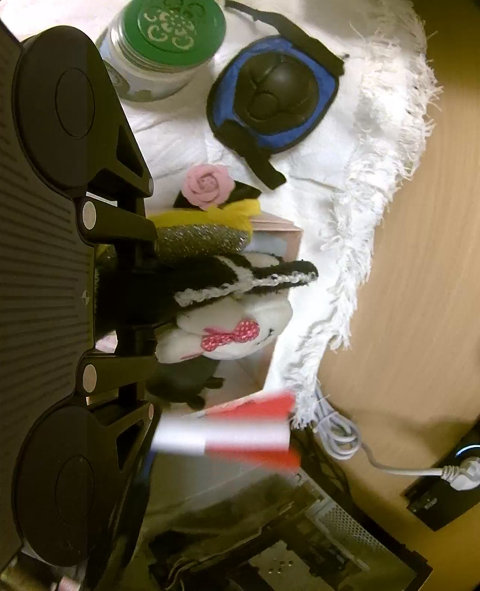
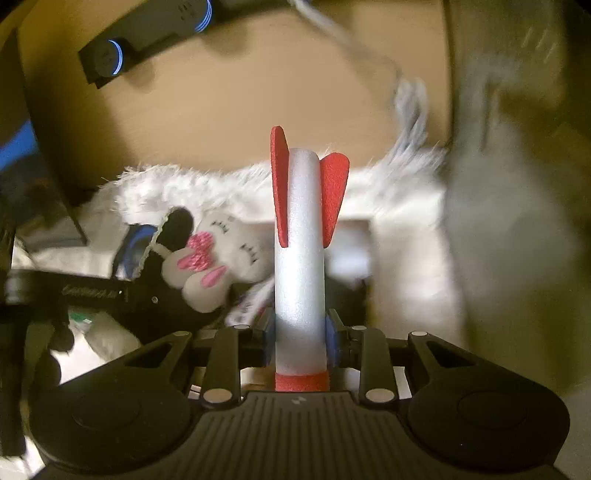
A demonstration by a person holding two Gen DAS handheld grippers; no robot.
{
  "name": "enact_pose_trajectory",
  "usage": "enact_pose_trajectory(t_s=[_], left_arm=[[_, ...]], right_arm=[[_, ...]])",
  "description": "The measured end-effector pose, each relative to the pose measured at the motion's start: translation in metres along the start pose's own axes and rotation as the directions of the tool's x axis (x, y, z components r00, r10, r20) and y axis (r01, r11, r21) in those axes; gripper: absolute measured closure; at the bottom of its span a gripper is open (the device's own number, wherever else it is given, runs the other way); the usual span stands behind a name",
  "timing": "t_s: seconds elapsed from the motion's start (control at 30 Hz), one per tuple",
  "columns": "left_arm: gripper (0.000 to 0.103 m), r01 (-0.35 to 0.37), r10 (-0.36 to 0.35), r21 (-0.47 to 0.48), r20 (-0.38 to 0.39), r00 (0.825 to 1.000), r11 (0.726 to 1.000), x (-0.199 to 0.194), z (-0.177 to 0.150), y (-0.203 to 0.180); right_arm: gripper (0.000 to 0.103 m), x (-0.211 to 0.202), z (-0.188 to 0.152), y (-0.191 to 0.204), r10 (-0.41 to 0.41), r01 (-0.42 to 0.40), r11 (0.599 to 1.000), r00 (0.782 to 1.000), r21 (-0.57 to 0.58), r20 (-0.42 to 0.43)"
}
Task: Organize soft objects
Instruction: 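Lift the plush and the white-and-red foam rocket and carry both toward the pink box, then lower plush and rocket into the pink box and open both grippers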
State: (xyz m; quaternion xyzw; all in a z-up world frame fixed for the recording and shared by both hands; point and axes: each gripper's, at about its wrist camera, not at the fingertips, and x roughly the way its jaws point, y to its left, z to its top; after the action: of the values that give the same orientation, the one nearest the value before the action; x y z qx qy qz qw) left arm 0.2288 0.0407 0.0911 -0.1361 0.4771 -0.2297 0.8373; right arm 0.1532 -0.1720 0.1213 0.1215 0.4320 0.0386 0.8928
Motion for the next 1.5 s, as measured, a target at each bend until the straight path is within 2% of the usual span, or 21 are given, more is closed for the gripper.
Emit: enact_pose_trajectory(t_s=[0.1,0.17,0.2,0.27,0.43,0.53,0.63,0.7,0.83,0.97,1.13,1.23,1.4,1.5], left_arm=[[0.079,0.001,-0.001,-0.005,-0.025,1.0,1.0,-0.002,0.0,0.002],[0.079,0.007,-0.007,-0.001,-0.034,0.999,1.0,0.0,-0.001,0.001],[0.079,0.011,-0.011,0.001,-0.039,0.999,1.0,0.002,0.0,0.001],[0.079,0.025,-0.025,-0.007,-0.052,0.998,1.0,0.013,0.002,0.001],[0.079,0.035,-0.033,0.025,-0.073,0.997,0.999,0.045,0.005,-0.009],[0.079,0.003,0.002,0.08,-0.062,0.998,0.997,0.049,0.005,-0.018],[0.078,-0.01,0.016,0.089,-0.062,0.998,0.996,0.046,0.005,-0.019],[0.078,-0.014,0.019,0.086,-0.059,0.998,0.996,0.043,0.005,-0.018],[0.078,-0.017,0.022,0.098,-0.05,0.999,0.995,0.032,0.005,-0.019],[0.079,-0.034,0.032,0.112,0.015,0.999,0.993,0.005,0.005,-0.022],[0.079,-0.017,0.01,0.078,0.084,0.996,0.997,-0.026,0.008,-0.016],[0.08,-0.002,-0.001,0.065,0.057,0.998,0.998,-0.02,0.01,-0.014],[0.08,0.045,-0.044,0.026,-0.021,0.999,0.999,0.016,0.004,-0.013],[0.08,0.025,-0.025,0.002,-0.042,0.999,1.0,0.038,0.003,-0.011]], right_arm=[[0.075,0.033,0.0,-0.001,0.061,-0.059,0.998,0.997,0.037,-0.053],[0.071,0.043,-0.003,0.004,0.037,-0.037,0.999,0.998,0.011,-0.043],[0.059,0.045,-0.003,0.006,0.019,-0.019,1.0,0.999,-0.008,-0.039],[0.044,0.038,-0.004,0.006,0.009,-0.01,0.999,1.0,-0.031,-0.011],[0.044,0.016,-0.003,0.005,-0.084,0.089,0.993,0.994,-0.075,0.064],[0.045,0.011,-0.004,0.005,-0.103,0.109,0.991,0.992,-0.075,0.079],[0.063,0.013,-0.002,0.007,-0.097,0.103,0.992,0.992,-0.072,0.076],[0.078,0.023,0.0,0.01,-0.097,0.1,0.993,0.994,-0.068,0.05],[0.078,0.036,0.002,0.014,-0.063,0.064,0.996,0.998,-0.066,0.026],[0.078,0.04,0.003,0.024,-0.008,0.009,0.995,1.0,-0.097,0.014],[0.078,0.044,0.001,0.018,-0.045,0.045,0.995,0.999,-0.09,0.009],[0.079,0.036,0.0,0.013,-0.041,0.042,0.996,0.999,-0.081,0.017],[0.079,0.016,0.001,0.014,-0.05,0.057,0.994,0.996,-0.094,0.08],[0.079,0.012,0.002,0.016,-0.049,0.059,0.992,0.995,-0.113,0.083]])
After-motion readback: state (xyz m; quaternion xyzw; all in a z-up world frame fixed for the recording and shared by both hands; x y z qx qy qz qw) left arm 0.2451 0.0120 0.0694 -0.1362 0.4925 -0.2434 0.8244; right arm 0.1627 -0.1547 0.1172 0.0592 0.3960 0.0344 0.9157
